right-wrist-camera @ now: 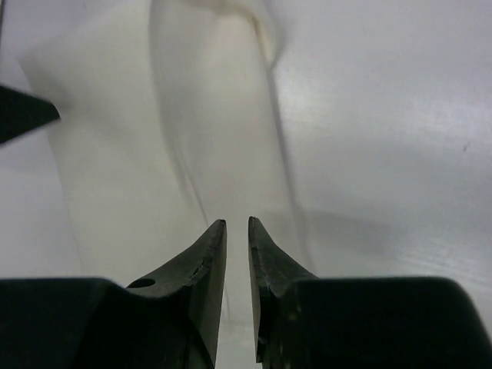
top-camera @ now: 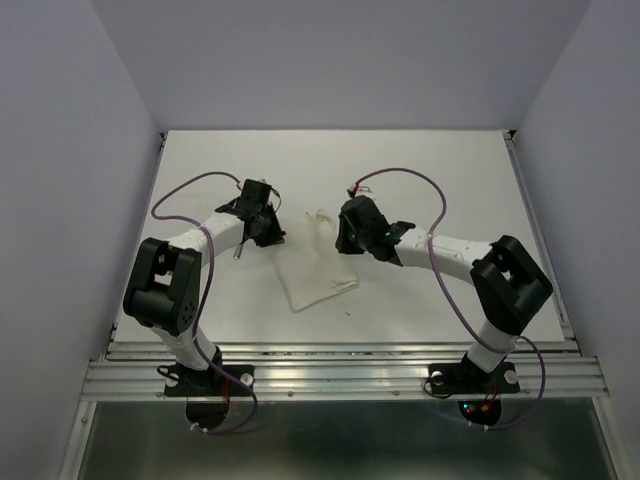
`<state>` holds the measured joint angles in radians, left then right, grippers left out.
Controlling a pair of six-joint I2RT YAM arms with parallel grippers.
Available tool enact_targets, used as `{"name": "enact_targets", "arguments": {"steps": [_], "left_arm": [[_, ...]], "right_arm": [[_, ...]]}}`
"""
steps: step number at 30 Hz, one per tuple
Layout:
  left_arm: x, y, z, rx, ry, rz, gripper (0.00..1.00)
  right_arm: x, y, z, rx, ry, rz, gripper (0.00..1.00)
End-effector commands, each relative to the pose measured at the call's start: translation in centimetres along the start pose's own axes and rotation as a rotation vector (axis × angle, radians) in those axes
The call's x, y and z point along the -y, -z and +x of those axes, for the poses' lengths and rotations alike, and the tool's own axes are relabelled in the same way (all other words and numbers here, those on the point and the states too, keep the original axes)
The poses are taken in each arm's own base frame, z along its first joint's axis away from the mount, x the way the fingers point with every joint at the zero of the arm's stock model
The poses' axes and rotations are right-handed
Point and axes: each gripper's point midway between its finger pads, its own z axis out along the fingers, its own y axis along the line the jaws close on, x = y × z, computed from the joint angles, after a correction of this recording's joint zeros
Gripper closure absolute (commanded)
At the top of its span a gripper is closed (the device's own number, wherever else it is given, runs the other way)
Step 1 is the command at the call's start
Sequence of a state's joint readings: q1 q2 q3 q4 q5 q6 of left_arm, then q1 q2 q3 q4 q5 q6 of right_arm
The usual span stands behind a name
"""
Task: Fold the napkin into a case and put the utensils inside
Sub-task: Pick up the 2/3-rectangle-folded napkin from the center of the board.
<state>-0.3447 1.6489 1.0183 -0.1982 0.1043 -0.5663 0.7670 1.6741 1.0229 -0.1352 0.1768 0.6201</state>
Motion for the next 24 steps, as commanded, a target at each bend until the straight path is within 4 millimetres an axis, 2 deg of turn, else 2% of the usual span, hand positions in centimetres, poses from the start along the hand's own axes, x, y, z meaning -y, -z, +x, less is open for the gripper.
{"name": "enact_targets", "arguments": {"steps": [1,2,5,9,12,15,17,20,24], "left_arm": [[-0.9,0.3,0.1,0.029,0.03,-0.025,0.85],[-1.3,0.1,0.6,0.021,0.032,-0.035,0.85],[-2.0,-0.3,1.0,0.016,0.03,-0.056,0.86],[-2.2,-1.6,1.7,-0.014,0.007,-0.052,0.87],[-2.5,-2.7,2.4,-0.044,-0.01,-0.054,0.88],[-2.1,-3.5,2.5,-0.056,-0.021,-0.033,0.89],[-1.4,-3.7,2.5,-0.061,-0.034,-0.007,0.9],[0.4,-3.5,2.2,-0.049,-0.057,0.045,0.89],[3.4,-3.5,2.3,-0.053,-0.114,0.109,0.89]], "right_arm": [[-0.9,-2.1,-3.7,0.063,0.091,0.011,0.76],[-1.1,-3.2,-4.2,0.061,0.093,0.01,0.76],[-1.5,-4.9,-4.1,0.041,0.117,0.007,0.76],[-1.1,-7.8,-2.0,-0.025,0.118,0.018,0.77],[-0.3,-8.2,-0.6,-0.053,0.087,0.04,0.78],[1.0,-7.4,0.7,-0.064,0.054,0.072,0.79],[2.1,-6.1,1.7,-0.072,0.026,0.093,0.79],[3.2,-4.1,3.6,-0.097,-0.021,0.094,0.79],[3.7,-1.6,6.0,-0.142,-0.049,0.06,0.8]]}}
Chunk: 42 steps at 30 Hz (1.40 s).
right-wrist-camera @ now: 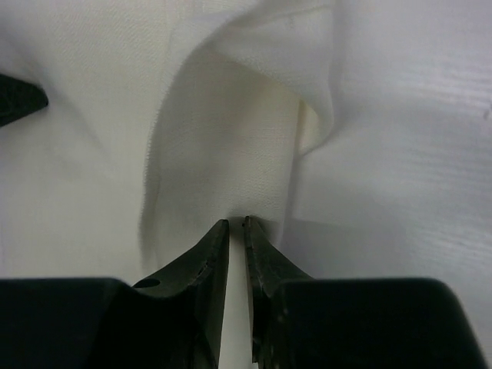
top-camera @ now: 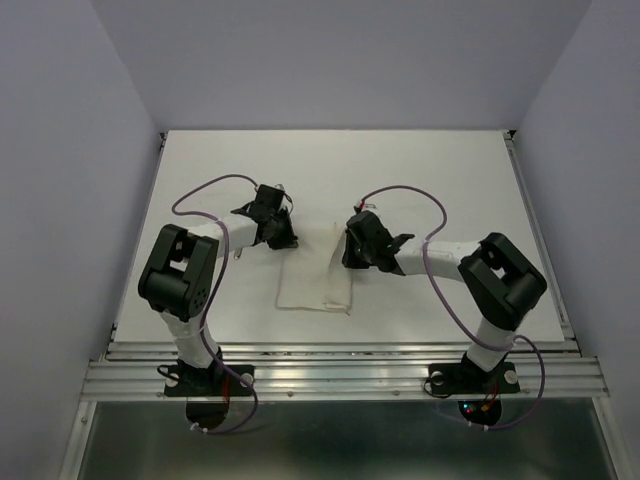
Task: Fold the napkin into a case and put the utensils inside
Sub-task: Pick up the 2/3-rectangle-folded napkin from the center of the board.
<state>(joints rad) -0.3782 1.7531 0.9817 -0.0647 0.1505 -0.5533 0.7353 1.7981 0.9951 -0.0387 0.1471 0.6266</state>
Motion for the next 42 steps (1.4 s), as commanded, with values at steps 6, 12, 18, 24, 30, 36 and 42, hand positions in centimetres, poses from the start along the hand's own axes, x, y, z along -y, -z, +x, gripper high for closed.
{"name": "enact_targets", "arguments": {"steps": [6,12,18,24,30,36,42], "left_arm": [[6.4,0.1,-0.9,-0.001,-0.156,0.122,0.89],[7.3,2.5,-2.9,0.043,-0.186,0.151,0.79],[5.2,3.8,-4.3,0.075,-0.154,0.114,0.61],[3.9,3.1,-3.8,0.051,-0.133,0.095,0.43],[2.9,1.9,-2.9,0.013,-0.117,0.059,0.43],[2.0,1.5,-2.6,0.0,-0.117,0.028,0.43],[0.1,0.5,-1.4,-0.027,-0.11,-0.049,0.43]], "right_arm": [[2.8,4.8,1.3,0.01,-0.023,0.094,0.77],[3.4,7.7,-6.0,0.21,-0.02,0.142,0.73],[6.2,6.6,-8.2,0.21,-0.023,0.198,0.73],[5.8,5.3,-8.8,0.185,0.018,0.184,0.77],[4.5,3.3,-8.4,0.144,0.029,0.131,0.78],[3.0,2.0,-8.3,0.12,0.01,0.062,0.79],[1.9,1.1,-8.6,0.11,-0.006,0.024,0.79]]}}
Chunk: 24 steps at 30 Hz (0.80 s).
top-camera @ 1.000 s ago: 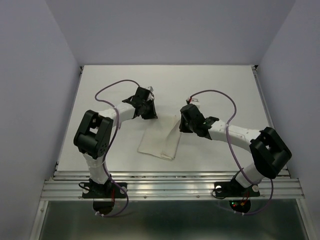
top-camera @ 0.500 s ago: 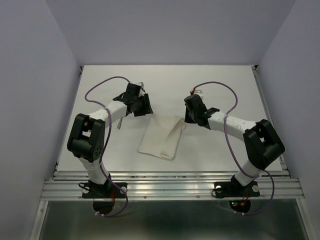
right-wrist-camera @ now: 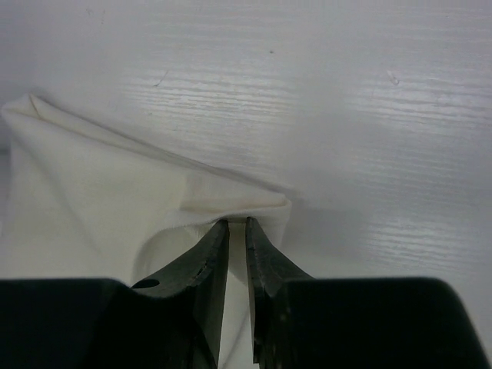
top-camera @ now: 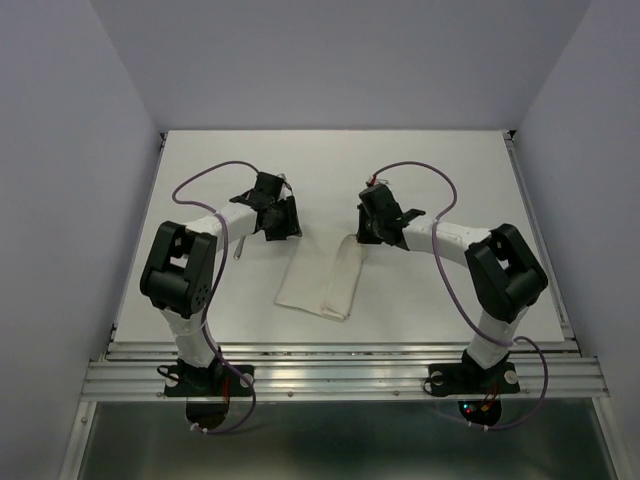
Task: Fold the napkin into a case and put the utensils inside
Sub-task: Pick up the 2/3-rectangle-folded napkin from the center of the board.
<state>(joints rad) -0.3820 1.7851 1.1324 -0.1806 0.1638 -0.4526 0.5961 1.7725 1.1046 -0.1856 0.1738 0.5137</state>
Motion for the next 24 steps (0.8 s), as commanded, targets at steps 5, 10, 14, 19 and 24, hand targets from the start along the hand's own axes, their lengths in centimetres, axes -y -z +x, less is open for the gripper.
{"name": "enact_targets", "arguments": {"steps": [5,10,14,19,24], "left_arm": [[-1.9,-1.0,1.8,-0.033,-0.003,-0.058,0.43],[-1.9,-1.2,1.8,-0.036,-0.011,-0.056,0.43],[-2.1,-1.1,1.6,-0.031,-0.016,-0.065,0.43],[-2.3,-1.1,1.6,-0.03,-0.016,-0.077,0.43],[-2.3,-1.4,1.6,-0.031,-0.013,-0.079,0.43]], "right_arm": [[-3.5,-0.9,-2.7,0.05,-0.03,-0.114,0.8],[-3.3,-2.6,-2.3,0.035,-0.031,-0.089,0.8],[-3.3,-4.0,-1.5,0.011,-0.034,-0.085,0.8],[-3.4,-4.9,-1.1,-0.014,-0.045,-0.072,0.82],[-3.2,-5.1,-0.9,-0.028,-0.059,-0.054,0.82]]}}
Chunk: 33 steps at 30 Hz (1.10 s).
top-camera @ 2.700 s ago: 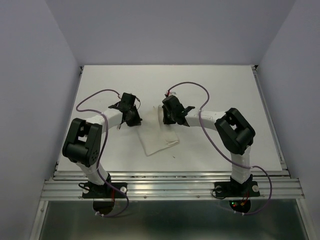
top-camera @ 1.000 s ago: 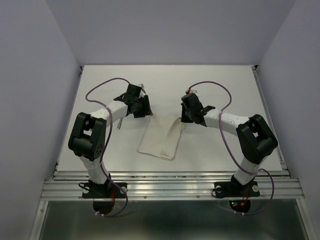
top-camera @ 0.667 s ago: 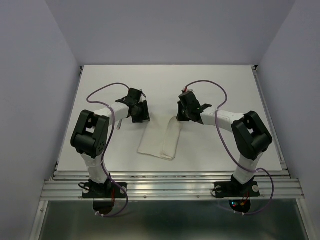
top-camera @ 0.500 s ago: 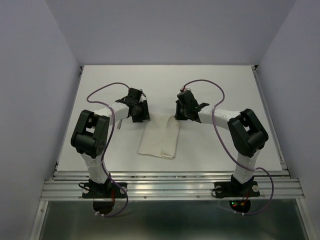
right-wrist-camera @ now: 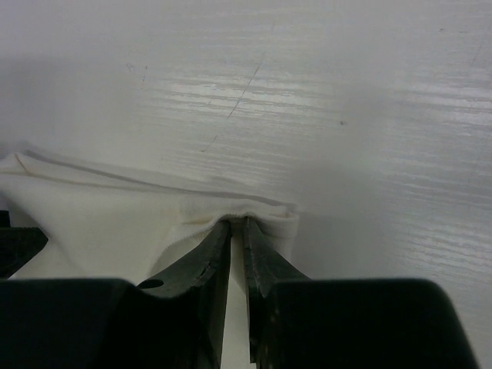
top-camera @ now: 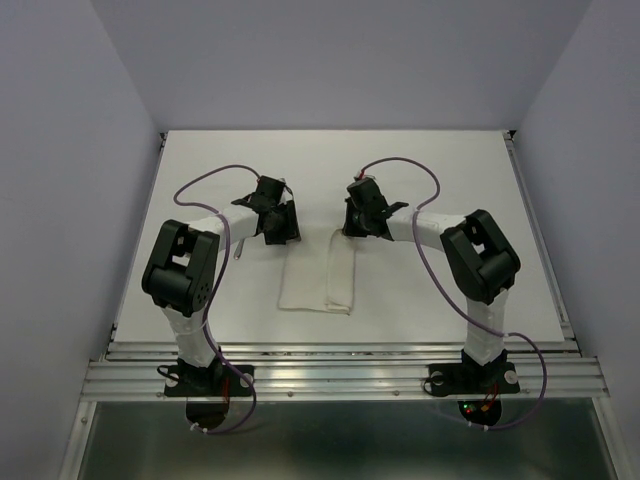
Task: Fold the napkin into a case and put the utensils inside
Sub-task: Pick up the 2/3-rectangle-folded napkin from the center of the board.
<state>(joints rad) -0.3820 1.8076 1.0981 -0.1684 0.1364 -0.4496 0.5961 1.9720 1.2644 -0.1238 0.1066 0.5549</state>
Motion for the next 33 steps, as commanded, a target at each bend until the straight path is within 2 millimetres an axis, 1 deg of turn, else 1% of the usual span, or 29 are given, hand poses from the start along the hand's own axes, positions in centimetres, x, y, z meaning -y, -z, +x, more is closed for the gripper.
{"name": "enact_targets", "arguments": {"steps": [1,4,9,11,16,18,19,21,22,23,24,27,28,30,32,33], "left_arm": [[-0.8,-0.5,0.2,-0.008,-0.012,-0.032,0.43],[-0.7,-0.7,0.1,-0.006,-0.005,-0.034,0.47],[-1.0,-0.4,-1.0,0.027,0.017,-0.071,0.5],[-0.7,-0.5,-1.1,0.02,0.008,-0.058,0.53],[-0.1,-1.0,0.0,-0.016,0.01,-0.034,0.59],[0.3,-1.0,0.4,-0.025,0.012,-0.025,0.63],[0.3,-1.2,0.6,-0.033,0.012,-0.023,0.7],[0.7,-1.4,0.8,-0.043,0.007,-0.018,0.78],[0.9,-1.6,1.0,-0.052,0.006,-0.011,0.9],[1.2,-1.6,0.7,-0.051,0.007,-0.002,0.99],[1.2,-1.6,0.8,-0.058,0.013,-0.008,1.0],[1.4,-0.7,-0.3,-0.015,0.025,-0.017,1.0],[1.8,0.2,-1.0,0.013,0.026,-0.008,1.0],[2.5,1.2,-1.9,0.041,0.029,0.005,1.0],[3.3,2.5,-2.6,0.062,0.036,0.021,1.0],[3.6,2.9,-2.6,0.059,0.045,0.026,1.0]], "right_arm": [[0.0,-0.5,0.2,-0.012,-0.017,0.018,0.82],[0.2,-0.4,0.4,-0.016,-0.02,0.023,0.82],[0.3,-0.1,0.6,-0.02,-0.022,0.022,0.82],[0.3,-0.1,0.5,-0.016,-0.024,0.019,0.82],[0.2,0.0,0.2,-0.01,-0.027,0.021,0.81],[0.1,0.0,0.2,-0.01,-0.029,0.017,0.81],[0.1,0.0,0.2,-0.01,-0.029,0.017,0.81],[0.1,0.0,0.2,-0.008,-0.03,0.02,0.81],[0.1,-0.1,0.2,-0.008,-0.029,0.021,0.81],[0.1,-0.1,0.1,-0.007,-0.03,0.022,0.81],[0.1,0.0,0.1,-0.006,-0.031,0.02,0.81],[0.1,0.0,0.0,-0.003,-0.031,0.02,0.81],[0.0,0.0,-0.1,-0.002,-0.031,0.019,0.81],[0.0,-0.1,-0.1,-0.002,-0.034,0.018,0.81],[0.1,-0.1,0.0,-0.007,-0.035,0.022,0.81],[0.0,-0.1,0.0,-0.005,-0.037,0.021,0.81]]}}
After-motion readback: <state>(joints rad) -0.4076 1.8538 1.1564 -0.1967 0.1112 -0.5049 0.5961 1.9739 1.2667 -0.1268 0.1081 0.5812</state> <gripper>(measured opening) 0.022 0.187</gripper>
